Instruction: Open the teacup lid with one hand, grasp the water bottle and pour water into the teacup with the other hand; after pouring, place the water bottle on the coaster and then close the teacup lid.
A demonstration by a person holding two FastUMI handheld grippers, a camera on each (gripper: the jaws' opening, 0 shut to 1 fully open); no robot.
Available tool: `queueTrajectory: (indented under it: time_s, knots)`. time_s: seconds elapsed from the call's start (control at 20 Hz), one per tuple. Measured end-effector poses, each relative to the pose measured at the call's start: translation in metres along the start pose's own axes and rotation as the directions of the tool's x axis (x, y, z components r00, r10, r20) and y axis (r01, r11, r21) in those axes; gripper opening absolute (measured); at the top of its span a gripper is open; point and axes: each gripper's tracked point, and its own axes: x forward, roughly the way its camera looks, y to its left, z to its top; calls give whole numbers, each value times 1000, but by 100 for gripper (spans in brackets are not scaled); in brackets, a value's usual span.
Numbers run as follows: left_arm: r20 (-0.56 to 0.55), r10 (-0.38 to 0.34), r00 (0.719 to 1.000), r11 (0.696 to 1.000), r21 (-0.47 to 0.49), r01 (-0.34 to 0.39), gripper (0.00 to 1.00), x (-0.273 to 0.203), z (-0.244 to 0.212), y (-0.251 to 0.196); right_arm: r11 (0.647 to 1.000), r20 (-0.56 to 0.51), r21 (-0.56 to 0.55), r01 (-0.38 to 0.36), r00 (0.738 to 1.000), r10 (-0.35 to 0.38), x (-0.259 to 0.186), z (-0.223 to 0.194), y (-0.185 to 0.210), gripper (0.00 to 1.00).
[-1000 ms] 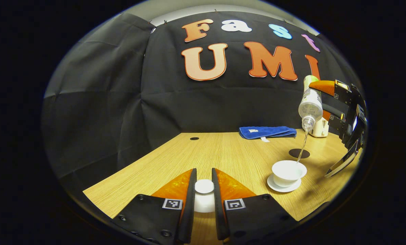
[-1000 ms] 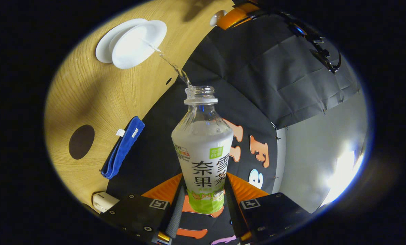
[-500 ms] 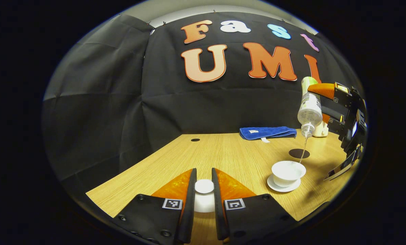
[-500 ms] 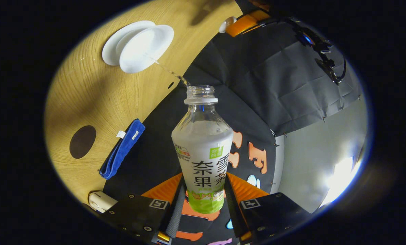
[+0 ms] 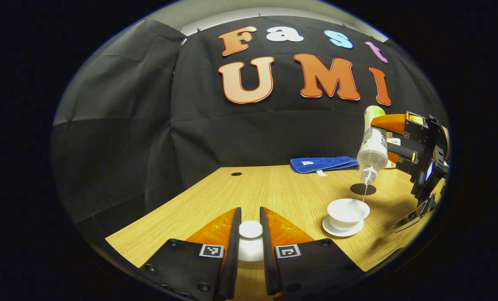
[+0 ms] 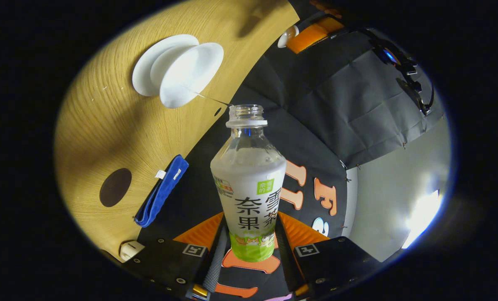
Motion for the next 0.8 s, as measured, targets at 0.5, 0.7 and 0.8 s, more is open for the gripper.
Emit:
queueTrajectory:
  time_s: [0.5, 0.7, 0.8]
  knots:
    - [32, -58, 998, 998, -24, 59, 31, -1, 17, -35, 871, -6, 459, -175, 980, 200, -8, 6, 33, 63]
    - [61, -84, 995, 996, -30, 86, 31, 0, 30, -51, 682, 13, 697, -221, 955, 297, -14, 9, 57, 63]
    - [79, -101, 992, 994, -33, 104, 30, 0, 38, -62, 617, 18, 755, -220, 949, 316, -13, 10, 61, 63]
